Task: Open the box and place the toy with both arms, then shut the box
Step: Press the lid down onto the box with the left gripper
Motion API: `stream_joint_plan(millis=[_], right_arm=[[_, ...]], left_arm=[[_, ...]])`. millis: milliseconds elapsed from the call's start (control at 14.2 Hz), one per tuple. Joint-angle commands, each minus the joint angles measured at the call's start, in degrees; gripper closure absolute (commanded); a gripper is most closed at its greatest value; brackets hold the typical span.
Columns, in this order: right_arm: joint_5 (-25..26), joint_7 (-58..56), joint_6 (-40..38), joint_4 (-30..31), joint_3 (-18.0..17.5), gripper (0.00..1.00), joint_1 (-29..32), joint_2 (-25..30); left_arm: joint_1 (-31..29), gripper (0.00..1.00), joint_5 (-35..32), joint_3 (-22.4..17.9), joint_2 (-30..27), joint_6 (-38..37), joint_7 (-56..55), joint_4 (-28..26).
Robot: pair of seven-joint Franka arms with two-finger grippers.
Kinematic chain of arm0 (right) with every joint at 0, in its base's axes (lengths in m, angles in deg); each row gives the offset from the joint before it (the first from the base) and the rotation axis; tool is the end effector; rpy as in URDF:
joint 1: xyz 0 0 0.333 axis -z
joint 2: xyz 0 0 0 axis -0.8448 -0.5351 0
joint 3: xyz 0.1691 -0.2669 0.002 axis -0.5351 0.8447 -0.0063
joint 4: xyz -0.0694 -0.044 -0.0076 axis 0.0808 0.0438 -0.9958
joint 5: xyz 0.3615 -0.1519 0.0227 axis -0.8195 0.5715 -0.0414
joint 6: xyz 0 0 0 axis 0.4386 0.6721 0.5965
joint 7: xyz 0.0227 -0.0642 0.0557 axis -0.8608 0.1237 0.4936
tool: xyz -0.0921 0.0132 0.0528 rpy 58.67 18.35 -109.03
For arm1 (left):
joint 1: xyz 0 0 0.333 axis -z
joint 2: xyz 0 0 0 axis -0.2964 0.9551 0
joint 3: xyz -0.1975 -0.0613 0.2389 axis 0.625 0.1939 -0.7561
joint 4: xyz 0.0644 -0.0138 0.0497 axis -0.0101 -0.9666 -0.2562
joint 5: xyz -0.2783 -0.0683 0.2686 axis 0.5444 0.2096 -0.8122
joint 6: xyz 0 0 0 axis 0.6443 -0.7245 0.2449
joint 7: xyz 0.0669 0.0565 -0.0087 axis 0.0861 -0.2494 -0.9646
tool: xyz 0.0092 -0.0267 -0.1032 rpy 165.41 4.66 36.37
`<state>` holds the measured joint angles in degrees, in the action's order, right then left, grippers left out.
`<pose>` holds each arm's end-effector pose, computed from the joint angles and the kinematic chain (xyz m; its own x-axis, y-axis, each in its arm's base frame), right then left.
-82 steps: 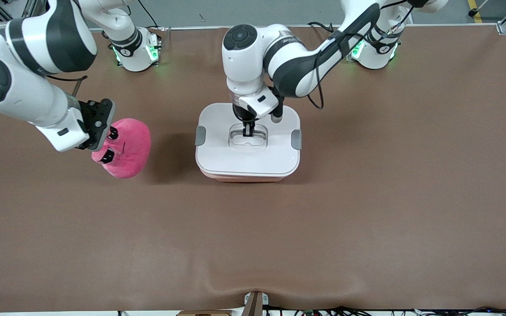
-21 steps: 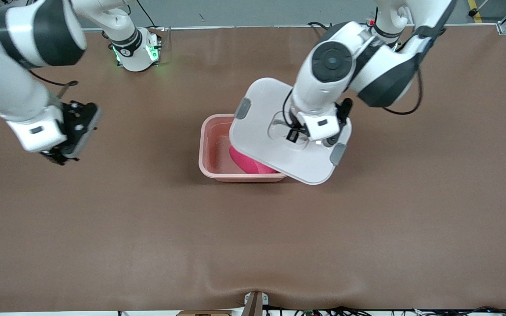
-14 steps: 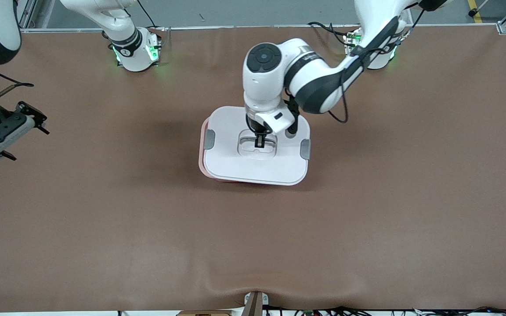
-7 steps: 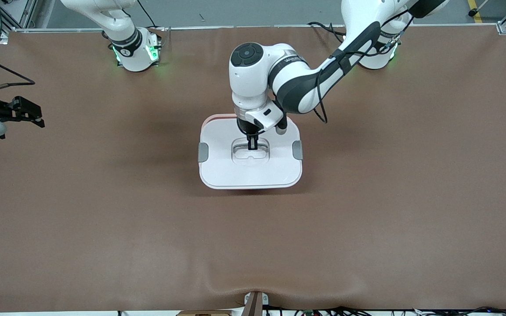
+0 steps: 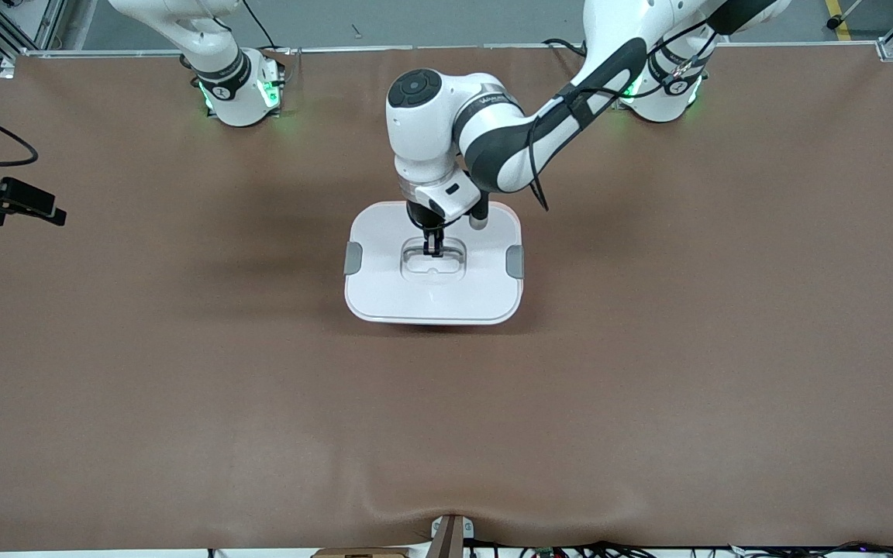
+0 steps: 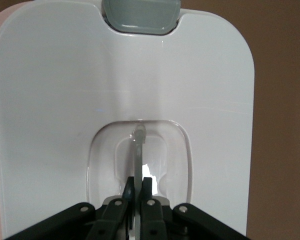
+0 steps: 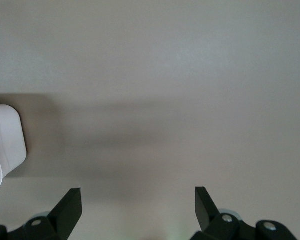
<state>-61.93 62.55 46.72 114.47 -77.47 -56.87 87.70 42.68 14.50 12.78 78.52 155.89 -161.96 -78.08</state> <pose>0.5537 -0.0696 0.5892 0.9943 -0.0439 -0.0968 -0.0511 -0.9961 -0.0726 0.4433 -0.5614 0.3547 0.0437 0.9982 0.0409 0.9762 -0.0514 0.2108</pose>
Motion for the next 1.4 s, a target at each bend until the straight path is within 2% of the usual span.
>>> stream_joint_plan(millis=[0, 351, 1334], right_arm=[[-0.3, 0.7, -1.1, -0.3, -0.9, 0.00, 0.5, 0.8], [4.1, 0.8, -0.9, -1.1, -1.4, 0.00, -1.8, 0.6], [3.4, -1.6, -0.9, -2.7, -1.3, 0.00, -1.9, 0.0]], left_arm=[[0.4, 1.00, -2.7, 0.0, -0.7, 0.0, -8.3, -2.3], [0.3, 1.00, -2.6, 0.0, -1.5, -0.2, -8.5, -3.9], [0.2, 1.00, -2.8, 0.1, -2.9, -0.2, -11.4, -7.5]])
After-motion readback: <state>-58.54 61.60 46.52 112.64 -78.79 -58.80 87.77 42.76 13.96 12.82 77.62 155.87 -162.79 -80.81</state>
